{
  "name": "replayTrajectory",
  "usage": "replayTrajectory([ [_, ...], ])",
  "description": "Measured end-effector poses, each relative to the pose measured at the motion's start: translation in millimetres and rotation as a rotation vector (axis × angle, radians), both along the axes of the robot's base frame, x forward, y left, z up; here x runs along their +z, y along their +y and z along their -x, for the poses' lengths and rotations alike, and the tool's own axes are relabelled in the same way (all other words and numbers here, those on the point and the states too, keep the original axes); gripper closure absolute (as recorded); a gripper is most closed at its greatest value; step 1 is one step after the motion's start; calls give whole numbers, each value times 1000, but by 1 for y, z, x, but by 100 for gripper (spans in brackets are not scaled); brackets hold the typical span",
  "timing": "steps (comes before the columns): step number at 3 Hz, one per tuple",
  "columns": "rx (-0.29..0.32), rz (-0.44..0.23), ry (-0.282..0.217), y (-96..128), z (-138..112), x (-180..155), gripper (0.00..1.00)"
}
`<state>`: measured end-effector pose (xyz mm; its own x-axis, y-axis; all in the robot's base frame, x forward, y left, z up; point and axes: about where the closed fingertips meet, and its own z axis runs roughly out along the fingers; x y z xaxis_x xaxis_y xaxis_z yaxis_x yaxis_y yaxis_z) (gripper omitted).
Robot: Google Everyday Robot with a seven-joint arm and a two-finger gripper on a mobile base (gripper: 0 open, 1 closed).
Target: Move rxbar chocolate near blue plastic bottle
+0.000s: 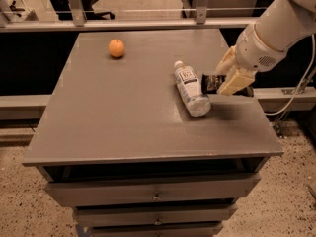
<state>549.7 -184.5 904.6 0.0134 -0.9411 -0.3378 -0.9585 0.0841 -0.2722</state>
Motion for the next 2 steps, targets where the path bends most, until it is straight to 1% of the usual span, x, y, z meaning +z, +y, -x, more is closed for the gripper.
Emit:
replayTrajectory([
  [1, 8, 16, 13, -10, 0, -8, 78],
  [2, 19, 26, 24, -14, 1, -14, 54],
])
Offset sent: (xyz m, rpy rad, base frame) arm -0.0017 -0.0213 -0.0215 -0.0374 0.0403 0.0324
